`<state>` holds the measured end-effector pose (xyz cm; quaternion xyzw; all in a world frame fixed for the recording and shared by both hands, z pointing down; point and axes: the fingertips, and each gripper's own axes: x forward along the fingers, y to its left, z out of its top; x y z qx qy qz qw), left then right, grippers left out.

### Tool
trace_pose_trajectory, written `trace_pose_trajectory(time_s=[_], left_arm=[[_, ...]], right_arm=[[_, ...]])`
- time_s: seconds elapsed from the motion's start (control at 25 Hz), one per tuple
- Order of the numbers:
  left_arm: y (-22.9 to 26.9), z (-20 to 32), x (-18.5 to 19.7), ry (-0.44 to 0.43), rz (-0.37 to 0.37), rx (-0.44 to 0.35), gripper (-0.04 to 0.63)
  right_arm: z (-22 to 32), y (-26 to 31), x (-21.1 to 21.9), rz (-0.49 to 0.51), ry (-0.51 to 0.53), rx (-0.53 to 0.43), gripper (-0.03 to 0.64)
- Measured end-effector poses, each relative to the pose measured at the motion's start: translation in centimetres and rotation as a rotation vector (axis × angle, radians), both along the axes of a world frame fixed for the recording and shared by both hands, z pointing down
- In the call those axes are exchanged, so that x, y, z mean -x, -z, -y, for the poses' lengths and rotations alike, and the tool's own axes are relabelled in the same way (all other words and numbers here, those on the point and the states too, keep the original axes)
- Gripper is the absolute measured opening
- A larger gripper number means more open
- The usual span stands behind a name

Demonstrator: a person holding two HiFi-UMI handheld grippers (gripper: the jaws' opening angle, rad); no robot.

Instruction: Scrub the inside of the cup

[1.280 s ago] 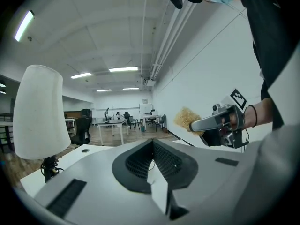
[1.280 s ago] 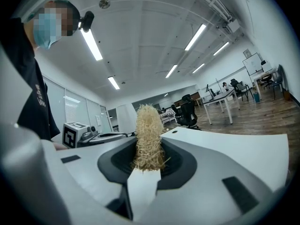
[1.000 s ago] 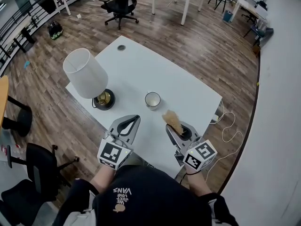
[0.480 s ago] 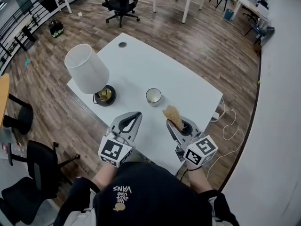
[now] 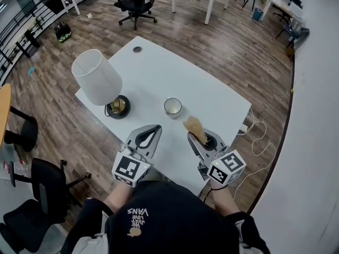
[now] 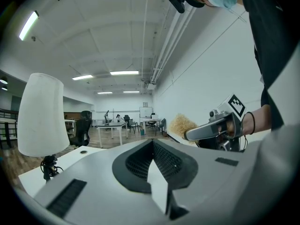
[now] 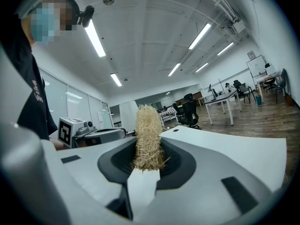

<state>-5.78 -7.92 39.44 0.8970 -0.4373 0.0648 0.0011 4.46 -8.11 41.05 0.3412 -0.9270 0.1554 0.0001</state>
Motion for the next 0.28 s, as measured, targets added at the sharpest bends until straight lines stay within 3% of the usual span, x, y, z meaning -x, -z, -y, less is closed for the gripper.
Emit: trace_pose_trajectory(time_s=[0.28], left_arm=[[-0.69, -0.32, 0.21, -0.001, 0.004, 0.011, 0.011]], right_arm=[[-0.19, 0.18, 0.17, 0.001, -0.001, -0.006, 0.100]])
